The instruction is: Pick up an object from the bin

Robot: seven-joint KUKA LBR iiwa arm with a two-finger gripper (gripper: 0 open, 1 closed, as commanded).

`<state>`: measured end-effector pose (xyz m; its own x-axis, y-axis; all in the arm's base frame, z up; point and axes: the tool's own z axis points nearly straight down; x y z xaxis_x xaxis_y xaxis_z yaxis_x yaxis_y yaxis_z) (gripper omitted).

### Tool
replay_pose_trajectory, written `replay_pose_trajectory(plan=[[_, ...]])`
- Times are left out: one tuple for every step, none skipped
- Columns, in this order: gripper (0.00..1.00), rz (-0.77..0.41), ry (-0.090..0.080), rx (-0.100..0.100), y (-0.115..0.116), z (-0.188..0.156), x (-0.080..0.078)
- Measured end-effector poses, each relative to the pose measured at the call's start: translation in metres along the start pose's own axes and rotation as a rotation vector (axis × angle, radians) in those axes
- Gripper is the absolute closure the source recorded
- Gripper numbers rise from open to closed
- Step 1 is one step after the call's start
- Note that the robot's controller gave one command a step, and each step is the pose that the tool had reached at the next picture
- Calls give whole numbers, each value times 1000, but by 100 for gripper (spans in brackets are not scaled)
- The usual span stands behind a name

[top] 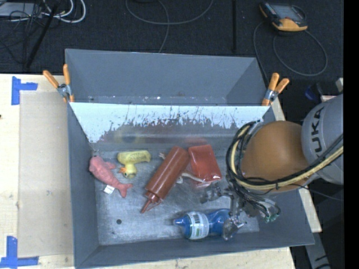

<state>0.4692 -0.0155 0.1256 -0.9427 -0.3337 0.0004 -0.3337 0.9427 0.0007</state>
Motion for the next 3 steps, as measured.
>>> replay_pose_trajectory(plan=[[0,-84,-13,5,-10,53,-10],[100,-64,-15,3,-11,52,-12],[100,-61,-16,3,-11,52,-12]])
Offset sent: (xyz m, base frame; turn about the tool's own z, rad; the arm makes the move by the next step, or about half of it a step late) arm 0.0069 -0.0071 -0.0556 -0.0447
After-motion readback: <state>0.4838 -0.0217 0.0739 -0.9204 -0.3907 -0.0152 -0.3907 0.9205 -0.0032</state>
